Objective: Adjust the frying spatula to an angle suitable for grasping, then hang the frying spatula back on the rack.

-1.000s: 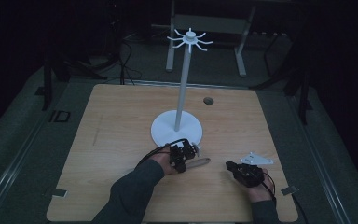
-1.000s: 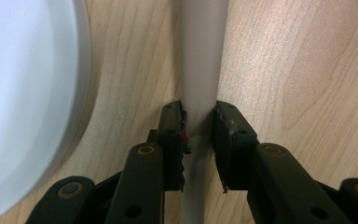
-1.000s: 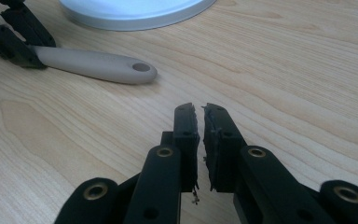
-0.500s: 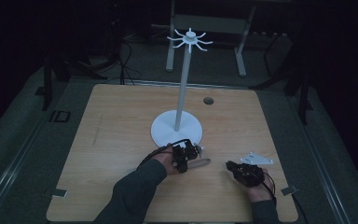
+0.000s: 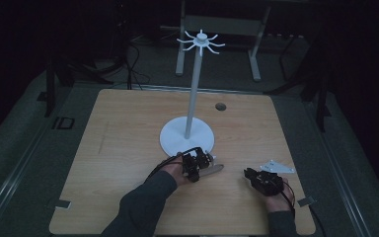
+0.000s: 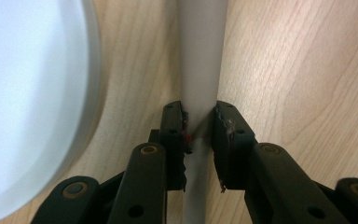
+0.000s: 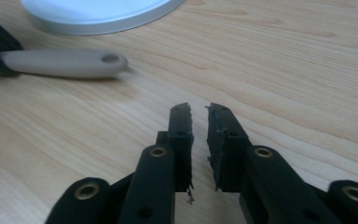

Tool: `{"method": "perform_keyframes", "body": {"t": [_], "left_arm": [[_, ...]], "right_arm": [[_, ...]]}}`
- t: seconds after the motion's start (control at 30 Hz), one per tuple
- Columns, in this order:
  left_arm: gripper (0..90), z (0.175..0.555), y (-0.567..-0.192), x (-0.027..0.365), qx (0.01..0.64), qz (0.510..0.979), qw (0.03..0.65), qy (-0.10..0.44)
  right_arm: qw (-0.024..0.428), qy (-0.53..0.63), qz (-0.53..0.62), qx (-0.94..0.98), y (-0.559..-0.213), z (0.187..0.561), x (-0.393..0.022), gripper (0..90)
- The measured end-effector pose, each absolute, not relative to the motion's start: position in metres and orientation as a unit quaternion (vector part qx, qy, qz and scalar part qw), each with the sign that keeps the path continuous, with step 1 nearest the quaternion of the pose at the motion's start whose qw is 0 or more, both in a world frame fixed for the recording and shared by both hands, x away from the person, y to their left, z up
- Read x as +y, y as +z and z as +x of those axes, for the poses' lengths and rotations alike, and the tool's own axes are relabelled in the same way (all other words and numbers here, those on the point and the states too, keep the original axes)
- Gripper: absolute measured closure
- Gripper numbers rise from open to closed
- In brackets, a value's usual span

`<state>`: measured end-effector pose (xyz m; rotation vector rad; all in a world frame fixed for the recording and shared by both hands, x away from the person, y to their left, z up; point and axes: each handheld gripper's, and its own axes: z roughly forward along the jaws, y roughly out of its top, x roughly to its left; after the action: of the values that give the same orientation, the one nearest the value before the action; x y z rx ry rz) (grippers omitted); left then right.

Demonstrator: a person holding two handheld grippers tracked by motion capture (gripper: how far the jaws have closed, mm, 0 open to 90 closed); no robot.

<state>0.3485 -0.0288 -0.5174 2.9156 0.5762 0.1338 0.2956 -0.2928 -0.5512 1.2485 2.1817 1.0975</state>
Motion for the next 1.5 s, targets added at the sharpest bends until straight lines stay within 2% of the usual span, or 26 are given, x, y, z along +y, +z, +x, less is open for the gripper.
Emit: {"method": "perform_keyframes", "body": {"t": [0.37,0.57,0.67,0.93,1.5], "left_arm": [[75.1,0.347,-0.500,-0.025,0.222,0.962,0.142,0.073],[75.0,0.346,-0.493,-0.024,0.233,0.955,0.165,0.082],[75.0,0.345,-0.483,-0.020,0.249,0.943,0.197,0.094],[75.1,0.345,-0.471,-0.010,0.287,0.919,0.242,0.118],[75.1,0.340,-0.449,0.001,0.325,0.881,0.308,0.154]], "right_arm": [[0.211,0.395,0.486,0.750,-0.553,0.300,-0.304,65.2],[0.219,0.396,0.500,0.739,-0.554,0.301,-0.307,61.5],[0.229,0.395,0.511,0.728,-0.555,0.302,-0.311,58.7],[0.239,0.393,0.521,0.719,-0.555,0.303,-0.314,57.3],[0.247,0.392,0.529,0.711,-0.555,0.303,-0.315,56.9]]}}
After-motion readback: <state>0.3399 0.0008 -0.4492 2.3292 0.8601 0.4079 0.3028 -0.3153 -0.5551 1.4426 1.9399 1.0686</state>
